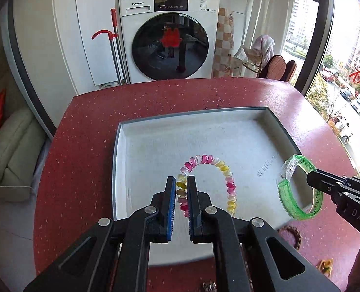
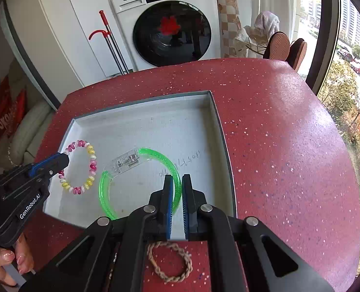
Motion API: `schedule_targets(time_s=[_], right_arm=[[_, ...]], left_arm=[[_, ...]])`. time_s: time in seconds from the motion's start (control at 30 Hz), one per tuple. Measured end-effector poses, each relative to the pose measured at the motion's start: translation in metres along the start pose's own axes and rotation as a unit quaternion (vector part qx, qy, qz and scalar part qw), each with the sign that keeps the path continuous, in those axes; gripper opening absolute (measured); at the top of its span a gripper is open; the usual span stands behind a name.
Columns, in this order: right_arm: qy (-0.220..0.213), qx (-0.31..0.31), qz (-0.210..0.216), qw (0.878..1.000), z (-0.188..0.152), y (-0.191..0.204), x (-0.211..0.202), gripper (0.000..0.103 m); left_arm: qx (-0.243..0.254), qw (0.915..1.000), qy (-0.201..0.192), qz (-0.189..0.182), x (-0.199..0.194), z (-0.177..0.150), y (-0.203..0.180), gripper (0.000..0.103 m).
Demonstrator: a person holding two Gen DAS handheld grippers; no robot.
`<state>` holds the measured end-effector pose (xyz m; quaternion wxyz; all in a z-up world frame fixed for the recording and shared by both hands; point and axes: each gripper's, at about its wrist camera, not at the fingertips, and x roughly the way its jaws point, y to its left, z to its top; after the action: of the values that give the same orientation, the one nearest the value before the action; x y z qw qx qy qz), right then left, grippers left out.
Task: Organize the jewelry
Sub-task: 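Carry the beaded bracelet into the tray and open the left tool while the right tool releases the bangle there, then move both tools back toward the remaining jewelry on the table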
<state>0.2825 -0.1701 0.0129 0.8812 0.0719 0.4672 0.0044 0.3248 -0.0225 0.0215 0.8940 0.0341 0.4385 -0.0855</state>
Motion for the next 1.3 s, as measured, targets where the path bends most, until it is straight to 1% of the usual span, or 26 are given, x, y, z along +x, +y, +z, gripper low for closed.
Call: schedule_targets(time_s=[0.17,0.37,0.47,0.6,0.7,0.73,0.77,0.8,0.83,0.87,0.97,1.1,1.13,1.17,1.2,1.27,1.3], right_arm=[[0.011,-0.002,-0.020,1.000,0.013,-0.002,0.032,0.008],[0.032,-0.002,-0.033,0.999,0.014,-0.009,0.060,0.008],[0.036,-0.001,-0.034,0.999,0.010,-0.011,0.064,0.008],[0.037,-0.006,-0.038,0.999,0.013,-0.010,0.063,0.009],[0.040,0.000,-0.026,0.999,0.014,-0.008,0.059,0.010],[0.037,0.003,-0.019,0.999,0.015,-0.008,0.057,0.013],[0.033,0.005,-0.014,0.999,0.016,-0.008,0.054,0.020],[0.029,0.006,-0.010,1.000,0.016,-0.008,0.049,0.025],[0.025,0.007,-0.004,1.000,0.016,-0.009,0.045,0.035],[0.021,0.009,0.002,1.000,0.016,-0.009,0.040,0.037],[0.009,0.014,0.011,1.000,0.012,-0.009,0.024,0.037],[-0.005,0.015,0.018,1.000,0.005,-0.008,0.002,0.041],[-0.010,0.016,0.019,1.000,0.002,-0.008,-0.004,0.043],[-0.013,0.017,0.021,1.000,0.000,-0.008,-0.009,0.046],[-0.015,0.018,0.022,0.999,-0.003,-0.008,-0.014,0.048],[-0.019,0.019,0.026,0.999,-0.009,-0.008,-0.024,0.055],[-0.019,0.018,0.027,0.999,-0.013,-0.007,-0.028,0.057]], left_arm=[[0.003,0.9996,0.023,0.015,0.042,0.011,0.002,0.027],[0.027,0.9978,0.047,0.039,0.072,0.007,-0.004,0.027],[0.033,0.9965,0.058,0.050,0.080,0.003,-0.007,0.027],[0.043,0.9953,0.051,0.070,0.081,0.001,-0.014,0.027],[0.047,0.9943,0.052,0.080,0.080,0.000,-0.017,0.027],[0.043,0.9948,0.053,0.076,0.079,-0.001,-0.017,0.027],[0.036,0.9956,0.051,0.070,0.078,-0.001,-0.016,0.027],[0.028,0.9963,0.048,0.065,0.076,-0.002,-0.014,0.027],[0.022,0.9970,0.043,0.061,0.074,-0.003,-0.012,0.027],[0.017,0.9973,0.039,0.060,0.071,-0.003,-0.011,0.027],[0.003,0.9983,0.029,0.051,0.063,-0.003,-0.007,0.027],[0.006,0.9989,0.007,0.046,0.049,-0.004,-0.008,0.027],[0.006,0.9990,0.002,0.044,0.045,-0.004,-0.009,0.032],[0.004,0.9991,-0.003,0.043,0.040,-0.006,-0.009,0.048],[0.000,0.9989,-0.010,0.046,0.034,-0.007,-0.008,0.103],[-0.005,0.9973,-0.039,0.062,0.019,-0.012,-0.007,0.103],[0.000,0.9974,-0.043,0.058,0.013,-0.012,-0.008,0.103]])
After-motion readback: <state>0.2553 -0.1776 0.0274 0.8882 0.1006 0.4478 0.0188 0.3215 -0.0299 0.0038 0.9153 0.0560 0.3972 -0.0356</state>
